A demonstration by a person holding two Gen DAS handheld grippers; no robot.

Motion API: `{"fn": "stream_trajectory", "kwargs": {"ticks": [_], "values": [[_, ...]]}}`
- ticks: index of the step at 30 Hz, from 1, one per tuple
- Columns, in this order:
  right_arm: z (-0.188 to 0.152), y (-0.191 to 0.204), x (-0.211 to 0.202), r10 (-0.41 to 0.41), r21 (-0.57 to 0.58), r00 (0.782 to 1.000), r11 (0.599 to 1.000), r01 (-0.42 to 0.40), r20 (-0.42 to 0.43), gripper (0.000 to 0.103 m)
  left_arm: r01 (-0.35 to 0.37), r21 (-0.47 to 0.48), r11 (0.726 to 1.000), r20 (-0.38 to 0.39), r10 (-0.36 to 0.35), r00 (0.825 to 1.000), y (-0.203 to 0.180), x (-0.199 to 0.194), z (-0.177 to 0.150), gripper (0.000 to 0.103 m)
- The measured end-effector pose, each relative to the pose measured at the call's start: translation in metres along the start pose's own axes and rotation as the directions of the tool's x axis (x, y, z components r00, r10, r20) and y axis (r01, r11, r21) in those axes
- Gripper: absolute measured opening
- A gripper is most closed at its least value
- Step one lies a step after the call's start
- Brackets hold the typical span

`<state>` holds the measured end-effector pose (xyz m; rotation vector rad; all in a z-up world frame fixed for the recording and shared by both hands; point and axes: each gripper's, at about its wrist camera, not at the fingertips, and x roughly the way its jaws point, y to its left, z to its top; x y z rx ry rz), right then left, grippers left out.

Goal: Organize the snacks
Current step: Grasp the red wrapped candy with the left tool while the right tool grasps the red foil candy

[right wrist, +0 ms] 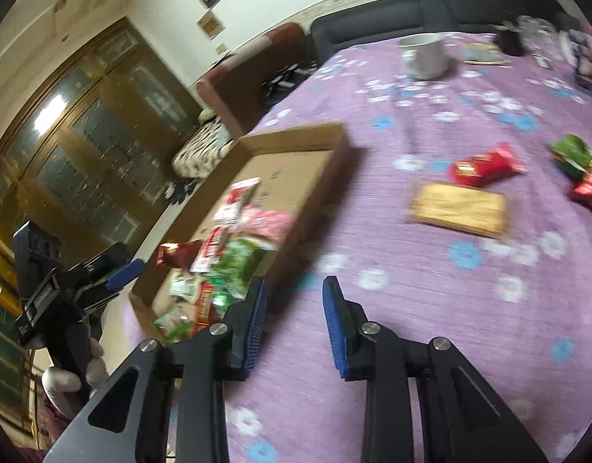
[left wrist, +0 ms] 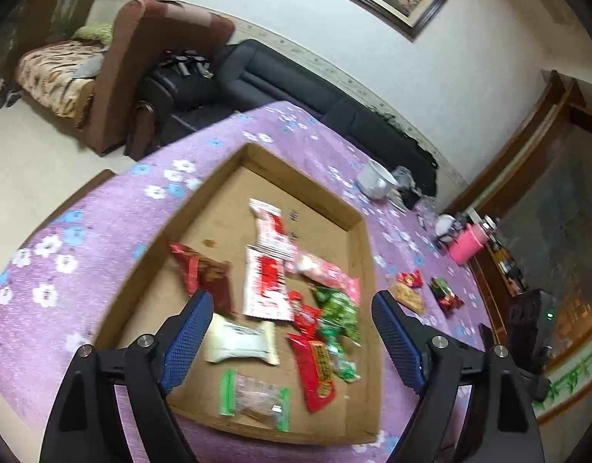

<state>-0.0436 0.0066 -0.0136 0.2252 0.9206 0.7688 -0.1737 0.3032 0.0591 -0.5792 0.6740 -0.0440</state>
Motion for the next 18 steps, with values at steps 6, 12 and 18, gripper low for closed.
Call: {"fn": "stream_trajectory", "kwargs": {"ticks": [6, 12, 18], "values": [[-0.007, -0.069, -0.046, -0.135, 0.111, 0.989, 0.986, 0.128, 0.063, 0.03, 0.056, 0.084, 0.995, -0.074, -0.05, 0.996, -0.037, 0.017, -0.01, 0.087], [-0.011, -0.131, -0.087, -0.244, 0.234, 0.964, 0.948, 0.215, 0.104, 0.03, 0.152, 0.216, 0.964, -0.2, -0.109, 0.974, -0.099, 0.046, -0.035, 0.088], [0.005, -0.163, -0.098, -0.325, 0.286, 0.935, 0.918, 0.275, 0.141, 0.042, 0.226, 0.323, 0.919, -0.349, -0.107, 0.931, -0.161, 0.089, -0.077, 0.088]]}}
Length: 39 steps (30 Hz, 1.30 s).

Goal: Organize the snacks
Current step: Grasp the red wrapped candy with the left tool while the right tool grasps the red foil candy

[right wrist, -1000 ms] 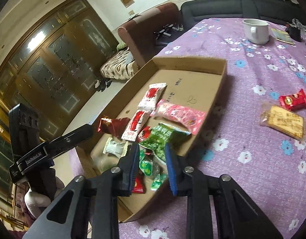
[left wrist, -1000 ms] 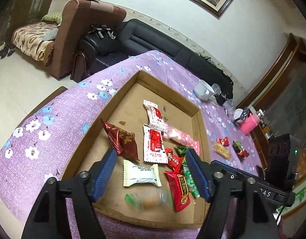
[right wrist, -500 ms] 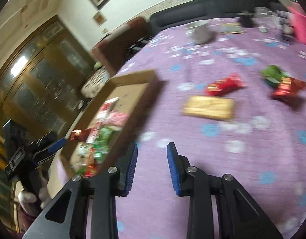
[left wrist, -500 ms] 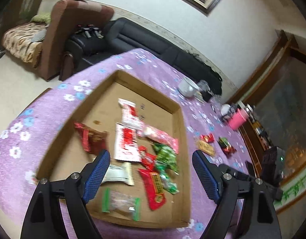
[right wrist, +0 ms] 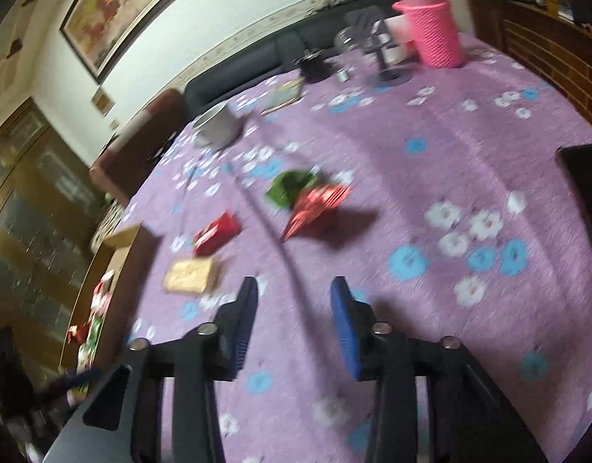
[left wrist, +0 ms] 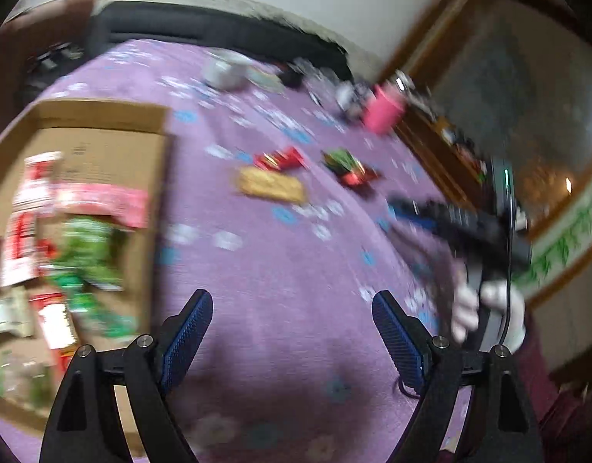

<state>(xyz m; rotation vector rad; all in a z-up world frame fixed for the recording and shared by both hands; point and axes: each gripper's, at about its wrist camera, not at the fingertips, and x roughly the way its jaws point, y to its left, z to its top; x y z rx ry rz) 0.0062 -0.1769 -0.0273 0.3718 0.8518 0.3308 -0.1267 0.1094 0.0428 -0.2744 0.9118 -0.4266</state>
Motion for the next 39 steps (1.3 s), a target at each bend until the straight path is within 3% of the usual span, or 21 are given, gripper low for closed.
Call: {"fn": "stream_trajectory", "kwargs": {"ticks": [7, 10, 13, 14, 16, 21, 22, 24, 26, 31, 36, 39], "values": [[0.033, -0.005, 0.034, -0.073, 0.025, 0.997, 0.997, 0.073, 0.019, 0.043, -0.043, 0.068, 0.997, -0.119, 0.051, 0.992, -0.03, 0.059, 0.002, 0.087], [0.04, -0.004, 0.052, -0.088, 0.028, 0.996, 0.996, 0.088, 0.001, 0.043, -0.068, 0.077, 0.995, -0.113, 0.076, 0.991, -0.032, 0.062, 0.0, 0.088], [0.042, -0.005, 0.065, -0.097, 0.032, 0.995, 0.995, 0.098, -0.012, 0.043, -0.038, 0.062, 0.997, -0.103, 0.044, 0.994, -0.03, 0.06, -0.002, 0.096], [0.042, -0.005, 0.067, -0.091, 0.035, 0.996, 0.995, 0.092, -0.013, 0.043, -0.011, 0.057, 0.998, -0.098, 0.016, 0.995, -0.029, 0.062, -0.003, 0.103], [0.042, -0.007, 0.068, -0.066, 0.033, 0.998, 0.997, 0.066, -0.001, 0.031, -0.003, 0.067, 0.998, -0.089, 0.009, 0.996, -0.03, 0.063, -0.003, 0.102], [0.043, -0.012, 0.064, -0.027, 0.044, 1.0, 0.999, 0.027, 0.007, 0.028, -0.037, 0.17, 0.985, -0.151, 0.063, 0.987, -0.041, 0.071, 0.0, 0.102], [0.043, -0.013, 0.062, -0.022, 0.049, 1.0, 0.999, 0.022, 0.008, 0.028, -0.045, 0.195, 0.98, -0.187, 0.082, 0.979, -0.044, 0.076, 0.004, 0.102], [0.044, -0.018, 0.054, -0.008, 0.065, 1.0, 0.998, 0.007, 0.019, 0.028, -0.023, 0.159, 0.987, -0.221, 0.058, 0.973, -0.039, 0.079, 0.018, 0.101], [0.044, -0.021, 0.046, 0.013, 0.078, 0.999, 0.997, -0.015, 0.032, 0.028, -0.034, 0.139, 0.99, -0.2, 0.061, 0.978, -0.034, 0.079, 0.037, 0.097], [0.046, -0.021, 0.03, 0.052, 0.075, 0.997, 0.996, -0.057, 0.062, 0.028, -0.087, 0.215, 0.973, -0.108, 0.113, 0.988, -0.027, 0.095, 0.103, 0.076], [0.046, -0.017, 0.034, 0.069, 0.054, 0.997, 0.996, -0.071, 0.041, 0.028, -0.149, 0.295, 0.944, -0.104, 0.187, 0.977, -0.018, 0.135, 0.14, 0.076], [0.046, -0.017, 0.036, 0.078, 0.056, 0.996, 0.995, -0.08, 0.032, 0.028, -0.18, 0.362, 0.915, -0.122, 0.237, 0.964, -0.018, 0.158, 0.141, 0.076]]}}
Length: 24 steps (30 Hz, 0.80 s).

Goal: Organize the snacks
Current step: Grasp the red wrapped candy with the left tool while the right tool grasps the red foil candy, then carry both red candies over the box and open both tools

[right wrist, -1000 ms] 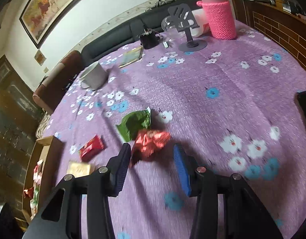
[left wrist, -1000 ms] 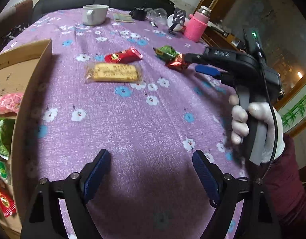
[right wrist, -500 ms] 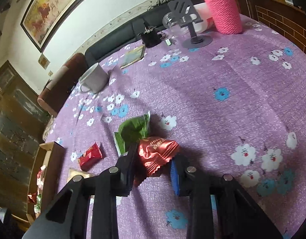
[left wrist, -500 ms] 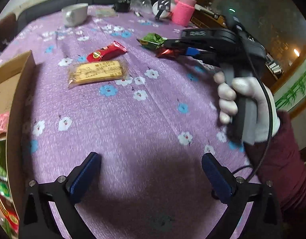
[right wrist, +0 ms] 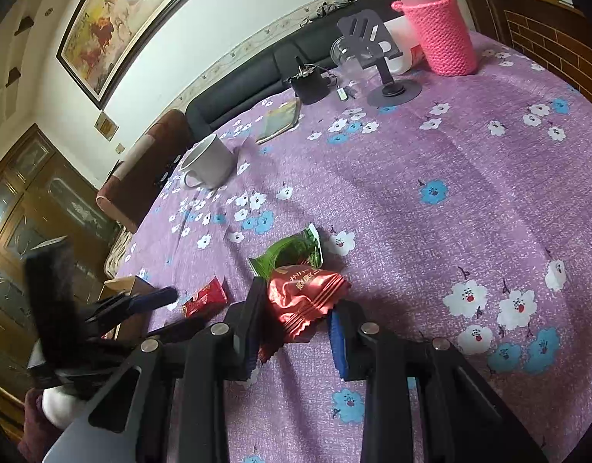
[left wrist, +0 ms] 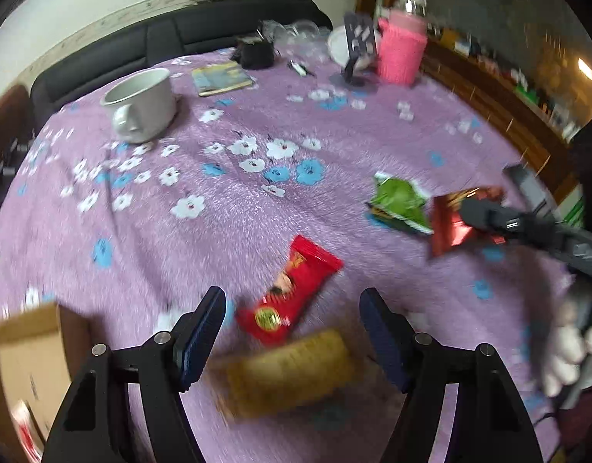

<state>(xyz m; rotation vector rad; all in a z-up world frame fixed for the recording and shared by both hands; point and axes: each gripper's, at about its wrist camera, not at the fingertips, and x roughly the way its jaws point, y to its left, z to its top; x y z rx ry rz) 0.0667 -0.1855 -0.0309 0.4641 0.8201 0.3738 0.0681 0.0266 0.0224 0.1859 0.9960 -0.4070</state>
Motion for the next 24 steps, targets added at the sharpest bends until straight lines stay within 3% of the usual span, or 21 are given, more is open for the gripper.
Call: {"fn": "stream_trajectory", "kwargs": {"ticks": [2, 4, 5, 6, 7, 13, 20, 24], "values": [[0.001, -0.001, 0.0, 0.004, 0.002, 1.0, 1.0, -0.004, 0.002, 0.028, -0.03, 0.052, 0.998, -0.019, 0.031, 0.999, -0.005, 0.012, 0.004, 0.075], [0.002, -0.003, -0.001, 0.007, 0.008, 1.0, 1.0, -0.007, 0.005, 0.028, -0.019, 0.078, 0.997, -0.026, 0.021, 0.999, -0.01, 0.017, 0.006, 0.049], [0.002, -0.004, -0.001, 0.007, 0.011, 1.0, 1.0, -0.007, 0.005, 0.028, -0.015, 0.069, 0.998, -0.025, 0.017, 1.0, -0.01, 0.016, 0.006, 0.042], [0.002, -0.005, -0.001, 0.007, 0.015, 1.0, 1.0, -0.007, 0.005, 0.028, -0.024, 0.07, 0.997, -0.025, 0.026, 0.999, -0.01, 0.015, 0.007, 0.025], [0.003, -0.006, -0.001, 0.006, 0.019, 1.0, 1.0, -0.006, 0.005, 0.028, -0.016, 0.061, 0.998, -0.026, 0.017, 1.0, -0.01, 0.014, 0.008, 0.02], [0.002, -0.003, -0.003, 0.024, 0.009, 1.0, 1.0, -0.024, 0.017, 0.028, 0.026, -0.037, 0.999, 0.002, -0.026, 1.0, 0.002, -0.003, -0.005, 0.02], [-0.003, 0.012, -0.007, 0.061, -0.045, 0.998, 0.997, -0.06, 0.031, 0.028, 0.098, -0.15, 0.984, 0.117, -0.08, 0.99, 0.017, -0.06, -0.028, 0.02], [-0.009, 0.022, -0.004, 0.061, -0.082, 0.998, 0.995, -0.059, 0.023, 0.028, 0.084, -0.203, 0.976, 0.173, -0.049, 0.984, 0.034, -0.098, -0.05, 0.02]]}}
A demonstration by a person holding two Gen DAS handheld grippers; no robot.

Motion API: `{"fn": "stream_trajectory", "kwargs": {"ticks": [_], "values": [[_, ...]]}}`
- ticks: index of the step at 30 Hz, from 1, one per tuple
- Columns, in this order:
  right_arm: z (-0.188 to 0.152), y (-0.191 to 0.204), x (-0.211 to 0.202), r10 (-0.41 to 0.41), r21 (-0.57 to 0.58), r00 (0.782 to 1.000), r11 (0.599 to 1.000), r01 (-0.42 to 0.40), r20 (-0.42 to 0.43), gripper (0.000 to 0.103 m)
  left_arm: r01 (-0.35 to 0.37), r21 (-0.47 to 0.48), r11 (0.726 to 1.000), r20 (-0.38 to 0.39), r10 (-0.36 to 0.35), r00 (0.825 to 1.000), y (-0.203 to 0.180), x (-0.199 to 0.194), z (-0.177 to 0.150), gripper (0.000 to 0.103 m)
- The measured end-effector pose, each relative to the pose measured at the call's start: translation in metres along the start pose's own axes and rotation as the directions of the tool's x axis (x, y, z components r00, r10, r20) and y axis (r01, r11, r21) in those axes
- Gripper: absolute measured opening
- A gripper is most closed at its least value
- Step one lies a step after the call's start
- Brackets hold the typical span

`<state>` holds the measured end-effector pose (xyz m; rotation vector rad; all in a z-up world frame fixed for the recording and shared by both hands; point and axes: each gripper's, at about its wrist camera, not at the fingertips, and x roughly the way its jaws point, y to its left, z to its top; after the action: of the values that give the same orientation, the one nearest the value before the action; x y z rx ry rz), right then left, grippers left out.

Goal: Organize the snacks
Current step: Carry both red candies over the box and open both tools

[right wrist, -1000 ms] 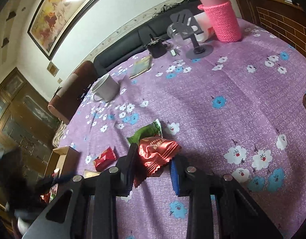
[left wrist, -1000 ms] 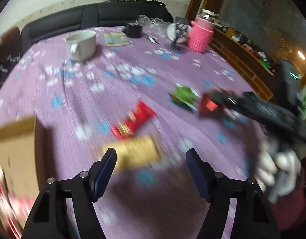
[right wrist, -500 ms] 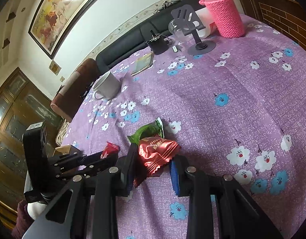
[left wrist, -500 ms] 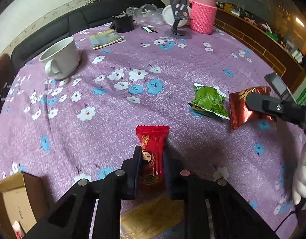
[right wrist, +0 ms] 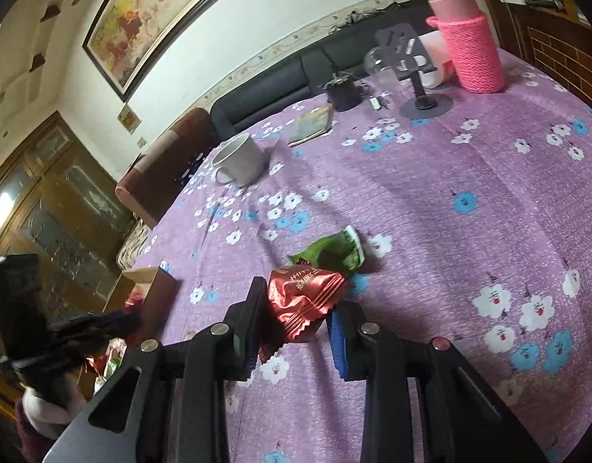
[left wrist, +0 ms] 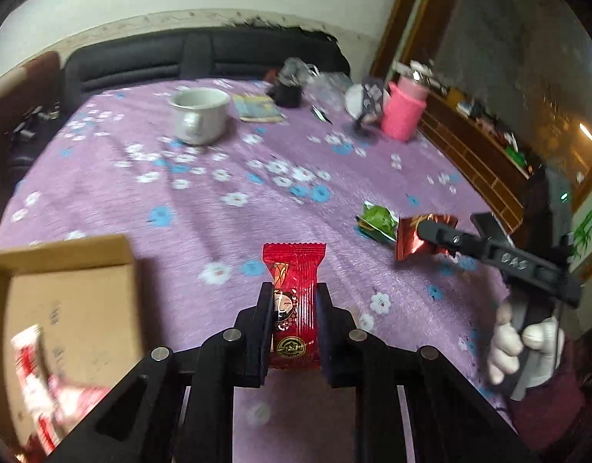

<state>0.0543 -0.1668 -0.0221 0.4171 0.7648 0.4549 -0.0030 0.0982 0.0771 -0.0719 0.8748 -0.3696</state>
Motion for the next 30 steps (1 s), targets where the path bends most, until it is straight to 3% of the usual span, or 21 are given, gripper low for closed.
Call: {"fn": "stream_trajectory", "kwargs": {"ticks": [6, 11, 19, 23, 26, 28, 30], "values": [[-0.017, 0.027, 0.014, -0.004, -0.054, 0.998, 0.999, 0.001, -0.058, 0.028, -0.061, -0.11, 0.992, 0.046, 0.067, 0.997, 0.051, -0.04, -0.021, 0.02], [-0.037, 0.072, 0.015, 0.055, -0.121, 0.993, 0.99, -0.067, -0.104, 0.029, -0.117, -0.208, 0.971, 0.05, 0.13, 0.99, 0.104, -0.061, -0.045, 0.02], [-0.061, 0.181, 0.046, 0.173, -0.227, 0.953, 0.946, -0.231, -0.248, 0.029, -0.156, -0.372, 0.915, 0.038, 0.183, 0.982, 0.174, -0.076, -0.075, 0.021], [-0.073, 0.229, 0.074, 0.174, -0.273, 0.939, 0.926, -0.259, -0.298, 0.029, -0.141, -0.433, 0.89, 0.047, 0.179, 0.983, 0.196, -0.082, -0.084, 0.022], [-0.079, 0.252, 0.098, 0.155, -0.299, 0.933, 0.919, -0.257, -0.325, 0.029, -0.124, -0.456, 0.881, 0.071, 0.174, 0.982, 0.202, -0.09, -0.087, 0.03], [-0.082, 0.263, 0.111, 0.131, -0.32, 0.935, 0.916, -0.241, -0.329, 0.029, -0.106, -0.464, 0.879, 0.091, 0.166, 0.982, 0.202, -0.096, -0.089, 0.054], [-0.084, 0.271, 0.122, 0.111, -0.334, 0.938, 0.915, -0.225, -0.329, 0.03, -0.093, -0.468, 0.879, 0.109, 0.162, 0.981, 0.201, -0.101, -0.09, 0.061]]}}
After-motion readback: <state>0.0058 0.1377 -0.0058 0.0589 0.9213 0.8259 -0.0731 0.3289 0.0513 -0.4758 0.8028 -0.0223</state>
